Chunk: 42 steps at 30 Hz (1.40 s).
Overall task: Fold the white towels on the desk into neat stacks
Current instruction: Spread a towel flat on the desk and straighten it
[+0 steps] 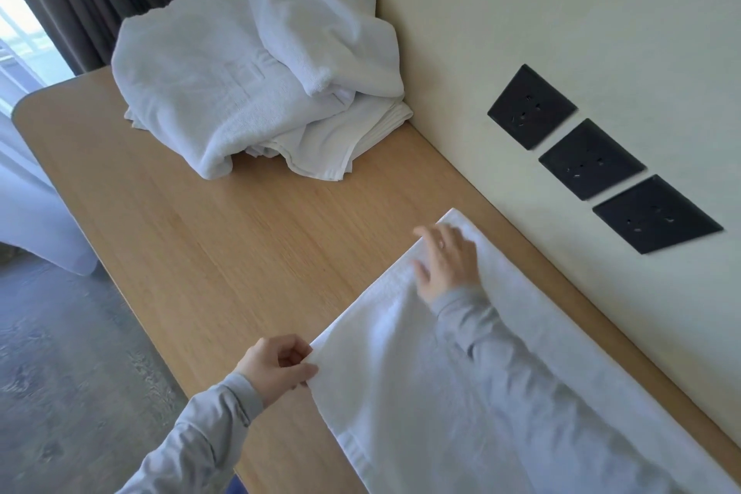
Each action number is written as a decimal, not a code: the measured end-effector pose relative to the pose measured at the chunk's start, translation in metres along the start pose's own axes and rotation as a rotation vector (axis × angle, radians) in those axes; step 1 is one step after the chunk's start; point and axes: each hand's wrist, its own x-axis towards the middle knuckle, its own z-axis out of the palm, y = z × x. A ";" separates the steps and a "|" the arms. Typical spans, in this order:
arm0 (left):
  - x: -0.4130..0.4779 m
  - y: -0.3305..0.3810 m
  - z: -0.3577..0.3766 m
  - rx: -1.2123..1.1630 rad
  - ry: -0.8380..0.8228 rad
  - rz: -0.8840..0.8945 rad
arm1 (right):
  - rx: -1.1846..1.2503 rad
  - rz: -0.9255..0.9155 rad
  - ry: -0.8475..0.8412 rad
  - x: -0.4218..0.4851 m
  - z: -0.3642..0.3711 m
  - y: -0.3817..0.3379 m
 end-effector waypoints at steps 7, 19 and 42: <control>-0.009 0.028 0.009 -0.159 -0.062 0.072 | 0.492 -0.014 0.008 -0.142 0.019 -0.104; 0.004 0.021 0.021 0.255 0.138 -0.136 | 0.571 0.390 0.434 -0.124 -0.015 -0.080; -0.063 0.074 0.044 -0.454 0.043 0.061 | 0.369 0.151 0.720 -0.153 -0.033 -0.118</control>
